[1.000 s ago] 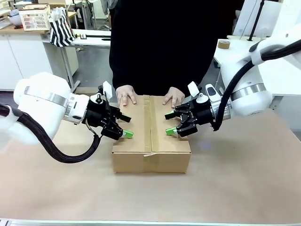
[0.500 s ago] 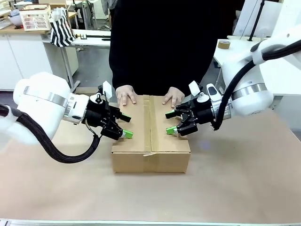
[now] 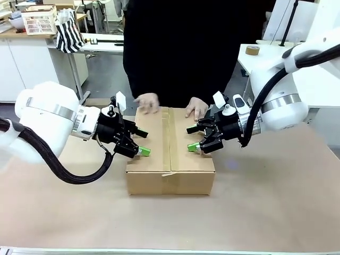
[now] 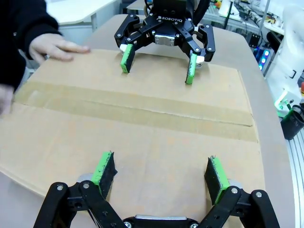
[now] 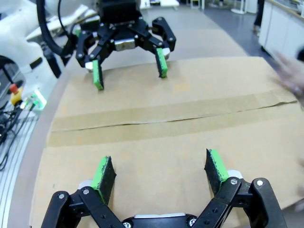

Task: Pack the gift set into the box.
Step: Press and hold the closed box until the human finishes sealing it.

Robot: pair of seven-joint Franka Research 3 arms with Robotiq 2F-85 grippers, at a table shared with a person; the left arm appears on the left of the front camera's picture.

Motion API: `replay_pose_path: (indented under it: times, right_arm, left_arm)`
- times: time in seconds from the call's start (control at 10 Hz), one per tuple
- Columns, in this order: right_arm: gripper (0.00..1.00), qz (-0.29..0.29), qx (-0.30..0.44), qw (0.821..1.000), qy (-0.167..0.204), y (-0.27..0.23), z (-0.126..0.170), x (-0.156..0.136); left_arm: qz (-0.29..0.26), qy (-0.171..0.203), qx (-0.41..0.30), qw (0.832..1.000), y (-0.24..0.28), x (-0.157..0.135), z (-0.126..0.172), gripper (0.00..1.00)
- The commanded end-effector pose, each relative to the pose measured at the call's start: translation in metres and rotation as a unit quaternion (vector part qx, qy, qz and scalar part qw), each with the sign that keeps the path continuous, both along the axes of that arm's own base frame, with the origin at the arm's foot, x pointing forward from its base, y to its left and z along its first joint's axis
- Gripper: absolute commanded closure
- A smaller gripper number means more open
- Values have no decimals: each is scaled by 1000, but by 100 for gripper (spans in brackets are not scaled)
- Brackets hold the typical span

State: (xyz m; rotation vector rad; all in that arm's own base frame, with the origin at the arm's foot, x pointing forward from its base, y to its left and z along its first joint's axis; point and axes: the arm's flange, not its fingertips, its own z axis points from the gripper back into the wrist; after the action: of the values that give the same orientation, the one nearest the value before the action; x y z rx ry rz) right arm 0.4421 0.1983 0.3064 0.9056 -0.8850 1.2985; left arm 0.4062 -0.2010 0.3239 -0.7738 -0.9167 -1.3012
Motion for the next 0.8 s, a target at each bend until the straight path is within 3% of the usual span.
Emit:
replay_pose_path:
  times: [0.0, 0.7]
  right_arm:
    - [0, -3, 7, 1000, -11, 2, -3, -2]
    - [0, -3, 7, 1000, -11, 2, -3, -2]
  left_arm:
    - [-3, 4, -3, 1000, 1, -2, -2, 0]
    - [-3, 4, -3, 1000, 1, -2, -2, 0]
